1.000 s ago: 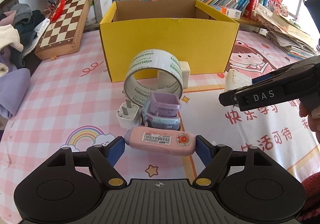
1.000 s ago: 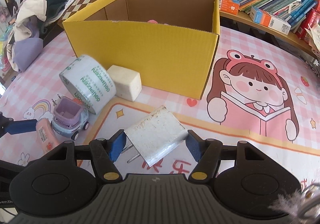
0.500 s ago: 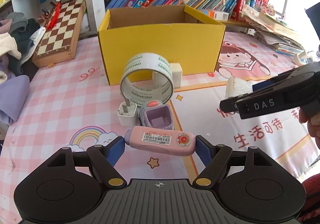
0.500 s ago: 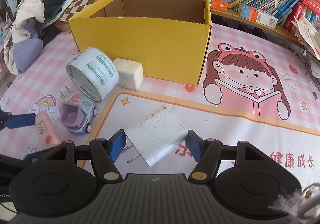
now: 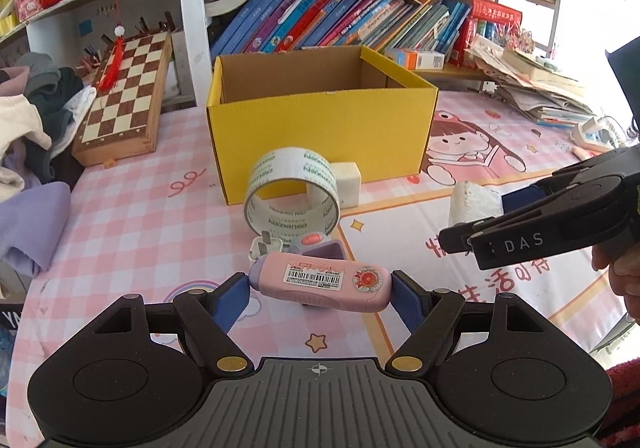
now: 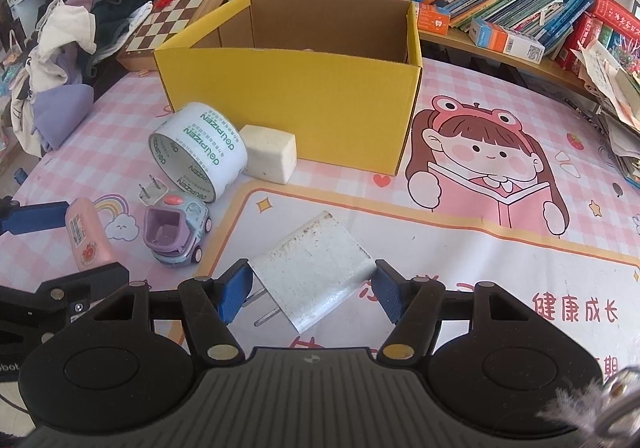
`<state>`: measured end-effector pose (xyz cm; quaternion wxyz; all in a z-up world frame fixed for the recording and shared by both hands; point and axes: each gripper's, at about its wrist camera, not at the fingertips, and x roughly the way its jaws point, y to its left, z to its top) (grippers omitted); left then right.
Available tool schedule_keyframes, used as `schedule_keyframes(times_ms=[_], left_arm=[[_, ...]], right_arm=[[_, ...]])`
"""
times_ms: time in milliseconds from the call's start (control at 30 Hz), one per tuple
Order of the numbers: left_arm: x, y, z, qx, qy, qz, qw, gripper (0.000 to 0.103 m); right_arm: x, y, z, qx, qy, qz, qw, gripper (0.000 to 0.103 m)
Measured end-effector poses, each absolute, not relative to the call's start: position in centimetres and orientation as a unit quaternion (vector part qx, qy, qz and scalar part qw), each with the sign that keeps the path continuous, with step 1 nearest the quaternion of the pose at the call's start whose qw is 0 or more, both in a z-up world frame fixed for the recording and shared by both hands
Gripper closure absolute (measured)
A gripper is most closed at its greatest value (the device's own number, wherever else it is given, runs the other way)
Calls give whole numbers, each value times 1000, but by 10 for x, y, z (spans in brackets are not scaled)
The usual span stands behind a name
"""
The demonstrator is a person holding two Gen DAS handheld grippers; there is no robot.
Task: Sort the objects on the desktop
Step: 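Lift the plug with the right tool while the left tool lifts the pink case, then carry the plug over the yellow box with the right tool while the left tool carries the pink case there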
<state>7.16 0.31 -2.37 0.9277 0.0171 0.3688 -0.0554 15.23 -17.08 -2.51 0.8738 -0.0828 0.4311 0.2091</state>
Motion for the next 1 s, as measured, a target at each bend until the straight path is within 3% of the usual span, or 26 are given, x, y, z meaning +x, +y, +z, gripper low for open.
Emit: schedule_keyframes(times_ms=[1000], left_arm=[[123, -5, 39, 50, 289, -81, 953, 26]], right_arm=[[208, -180, 47, -93, 377, 265, 882, 40]])
